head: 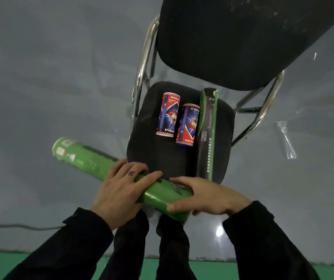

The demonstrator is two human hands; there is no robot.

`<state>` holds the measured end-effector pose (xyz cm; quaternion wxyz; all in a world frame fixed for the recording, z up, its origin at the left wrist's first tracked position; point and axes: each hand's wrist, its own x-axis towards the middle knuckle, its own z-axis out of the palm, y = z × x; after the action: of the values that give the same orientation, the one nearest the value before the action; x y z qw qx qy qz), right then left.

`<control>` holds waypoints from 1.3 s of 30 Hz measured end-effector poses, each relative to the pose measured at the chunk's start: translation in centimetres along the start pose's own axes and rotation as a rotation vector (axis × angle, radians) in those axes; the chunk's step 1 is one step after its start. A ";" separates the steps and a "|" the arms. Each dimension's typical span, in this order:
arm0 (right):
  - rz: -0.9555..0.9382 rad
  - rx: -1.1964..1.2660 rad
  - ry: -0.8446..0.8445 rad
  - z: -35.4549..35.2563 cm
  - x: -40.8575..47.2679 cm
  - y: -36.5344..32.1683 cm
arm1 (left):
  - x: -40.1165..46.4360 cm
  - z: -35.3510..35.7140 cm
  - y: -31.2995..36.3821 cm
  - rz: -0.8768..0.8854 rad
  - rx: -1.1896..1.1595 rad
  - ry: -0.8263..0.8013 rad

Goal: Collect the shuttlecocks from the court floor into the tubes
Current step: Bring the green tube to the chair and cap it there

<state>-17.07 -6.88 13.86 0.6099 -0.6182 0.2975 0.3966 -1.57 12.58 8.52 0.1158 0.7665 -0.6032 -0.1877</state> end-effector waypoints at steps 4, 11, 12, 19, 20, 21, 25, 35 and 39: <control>-0.104 0.347 0.198 -0.1 -2.6 2.1 | 3.8 -1.4 2.7 0.042 -0.005 0.136; -0.221 0.773 0.787 1.6 -5.0 10.2 | 8.6 -0.6 9.3 -0.106 -0.380 0.057; -0.202 0.786 0.878 1.7 -4.4 11.4 | 8.7 0.2 10.1 -0.114 -0.414 -0.005; -0.113 0.725 1.129 1.4 1.4 17.4 | 7.9 5.1 13.4 -0.119 -0.519 -0.217; -0.081 0.703 1.144 1.6 2.2 18.2 | 7.8 5.4 13.6 -0.147 -0.524 -0.227; -0.033 0.688 1.149 1.8 2.8 18.8 | 7.8 5.6 13.7 -0.174 -0.534 -0.230; 0.098 0.613 1.130 2.2 4.9 21.2 | 7.8 5.6 14.3 -0.236 -0.526 -0.240; 0.125 0.425 1.019 -1.6 7.4 20.5 | 7.9 4.2 14.7 -0.411 -0.607 -0.191; 0.186 0.334 1.030 -1.5 6.2 19.4 | 7.6 3.6 14.5 -0.559 -0.704 -0.098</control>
<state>-30.25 -9.22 -1.53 0.4376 -0.5982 0.6700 0.0423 -14.31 1.83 10.00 0.2857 0.8042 -0.2771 -0.4415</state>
